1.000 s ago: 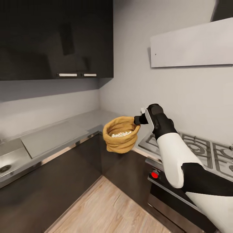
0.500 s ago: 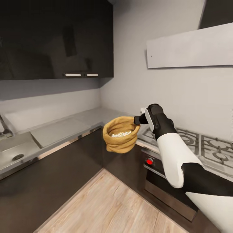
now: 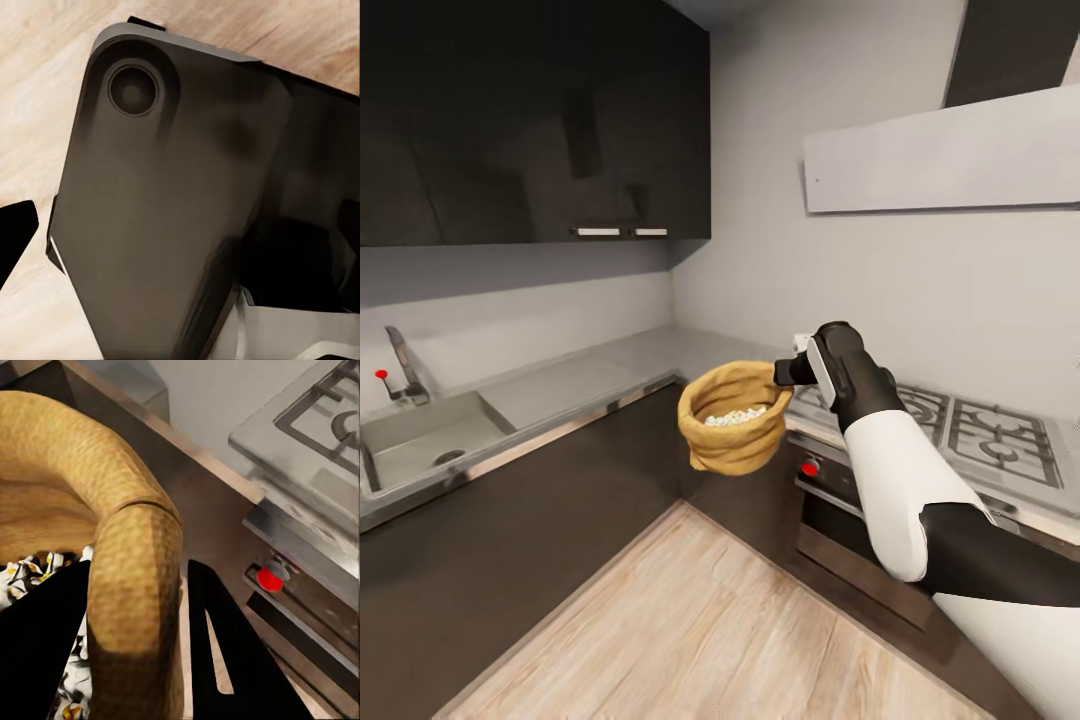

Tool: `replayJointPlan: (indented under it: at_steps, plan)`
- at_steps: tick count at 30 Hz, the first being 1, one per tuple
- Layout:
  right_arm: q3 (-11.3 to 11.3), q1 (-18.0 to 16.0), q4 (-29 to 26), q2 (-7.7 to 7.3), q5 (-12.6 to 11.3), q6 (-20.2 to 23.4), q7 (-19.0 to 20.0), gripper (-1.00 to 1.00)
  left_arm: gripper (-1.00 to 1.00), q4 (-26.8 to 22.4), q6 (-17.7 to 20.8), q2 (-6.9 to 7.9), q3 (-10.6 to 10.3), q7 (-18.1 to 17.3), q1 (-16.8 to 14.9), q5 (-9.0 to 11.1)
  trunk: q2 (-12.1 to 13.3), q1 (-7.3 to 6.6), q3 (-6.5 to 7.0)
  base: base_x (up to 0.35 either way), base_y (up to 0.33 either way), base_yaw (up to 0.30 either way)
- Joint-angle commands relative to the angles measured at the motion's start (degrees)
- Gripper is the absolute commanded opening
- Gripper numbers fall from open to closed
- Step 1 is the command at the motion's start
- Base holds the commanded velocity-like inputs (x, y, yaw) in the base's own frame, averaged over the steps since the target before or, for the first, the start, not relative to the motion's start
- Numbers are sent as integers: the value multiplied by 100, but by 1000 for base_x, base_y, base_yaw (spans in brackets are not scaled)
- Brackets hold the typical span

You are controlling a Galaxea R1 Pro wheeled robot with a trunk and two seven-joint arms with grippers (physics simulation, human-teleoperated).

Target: In the kitchen, take the popcorn bag from the countertop, put it into the microwave, and heat it until the popcorn is cooked so the cooked popcorn ends up inside the bag.

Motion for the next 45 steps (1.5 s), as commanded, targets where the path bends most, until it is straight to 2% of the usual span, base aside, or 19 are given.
replayJointPlan:
  at_steps: [1,11,17,29,45]
  plan:
    - [-31,-5,-2,9,47,19,35,-100,100,-7,-8,0,0,-3,3,28,-5,-3,-6,-346,0,0]
    - [-31,7,54,12,50,19,30,-100,100,-7,-8,8,0,-1,3,31,-5,-3,-6,-346,0,0]
    - [-27,186,80,33,43,19,15,-100,100,-7,-8,4,0,3,0,31,-5,-3,-6,-346,0,0]
    - [-31,205,112,13,46,19,-6,-100,100,-7,-8,18,6,-4,0,31,-5,-3,-6,-338,0,0]
    - [-31,329,125,-4,11,19,67,-100,100,-7,-8,27,-5,-5,1,31,-5,-3,-6,-17,0,0]
